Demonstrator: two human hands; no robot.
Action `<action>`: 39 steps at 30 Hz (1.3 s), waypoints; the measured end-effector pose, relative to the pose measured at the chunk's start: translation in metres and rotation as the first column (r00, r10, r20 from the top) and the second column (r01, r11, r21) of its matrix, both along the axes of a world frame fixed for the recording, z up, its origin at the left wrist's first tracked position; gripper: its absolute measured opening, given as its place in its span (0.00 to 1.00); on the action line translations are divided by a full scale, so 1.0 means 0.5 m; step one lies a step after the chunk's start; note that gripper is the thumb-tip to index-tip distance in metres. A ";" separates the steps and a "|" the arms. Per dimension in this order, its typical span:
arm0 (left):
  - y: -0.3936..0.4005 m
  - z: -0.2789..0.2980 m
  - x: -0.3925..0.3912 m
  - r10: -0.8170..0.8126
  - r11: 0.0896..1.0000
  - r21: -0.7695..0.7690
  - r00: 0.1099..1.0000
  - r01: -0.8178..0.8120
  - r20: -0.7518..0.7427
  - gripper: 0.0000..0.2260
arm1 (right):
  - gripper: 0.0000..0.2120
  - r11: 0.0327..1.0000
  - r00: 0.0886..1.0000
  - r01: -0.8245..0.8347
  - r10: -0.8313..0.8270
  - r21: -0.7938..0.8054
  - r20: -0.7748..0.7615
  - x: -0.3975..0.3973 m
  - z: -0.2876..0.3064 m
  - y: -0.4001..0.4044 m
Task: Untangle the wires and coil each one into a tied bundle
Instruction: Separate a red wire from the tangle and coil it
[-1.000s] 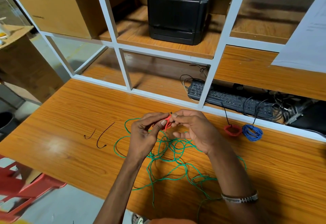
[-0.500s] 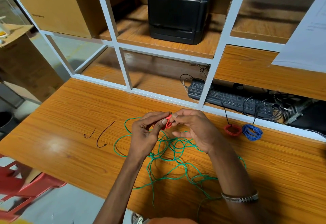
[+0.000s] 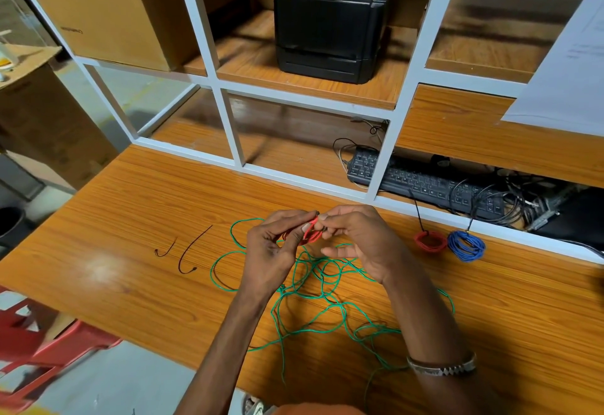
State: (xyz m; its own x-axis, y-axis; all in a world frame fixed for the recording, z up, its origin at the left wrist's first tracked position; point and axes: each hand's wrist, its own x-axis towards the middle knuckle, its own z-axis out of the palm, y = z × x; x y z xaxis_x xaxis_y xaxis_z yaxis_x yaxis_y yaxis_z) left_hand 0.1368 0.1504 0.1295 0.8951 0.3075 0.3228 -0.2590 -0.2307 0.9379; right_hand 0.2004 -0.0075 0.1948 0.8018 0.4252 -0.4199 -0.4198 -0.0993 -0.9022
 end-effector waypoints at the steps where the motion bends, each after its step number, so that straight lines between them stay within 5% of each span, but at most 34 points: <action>1: -0.002 -0.001 0.000 0.003 1.000 -0.001 1.000 -0.003 -0.005 0.10 | 0.07 1.000 1.000 0.016 -0.016 -0.016 0.005 0.000 0.000 0.001; 11: -0.003 0.006 0.001 0.038 0.998 0.051 0.999 -0.038 0.010 0.11 | 0.06 0.996 0.997 0.070 -0.070 -0.056 0.015 0.001 -0.001 0.008; 17: 0.001 0.011 0.004 0.029 0.999 0.025 1.000 -0.029 0.010 0.11 | 0.06 0.996 0.999 0.036 -0.038 0.076 0.018 -0.005 -0.006 0.006; 39: 0.000 0.013 0.005 0.033 0.999 0.000 0.999 -0.033 0.000 0.10 | 0.07 0.986 0.999 0.042 -0.042 0.162 -0.007 -0.003 -0.006 0.005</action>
State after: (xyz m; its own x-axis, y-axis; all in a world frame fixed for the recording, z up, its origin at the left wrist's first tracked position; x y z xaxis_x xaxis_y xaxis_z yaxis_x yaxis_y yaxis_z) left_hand 0.1394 0.1503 0.1361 0.8847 0.3365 0.3227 -0.2511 -0.2392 0.9379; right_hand 0.1988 -0.0050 0.1918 0.8191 0.4538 -0.3508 -0.4236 0.0661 -0.9034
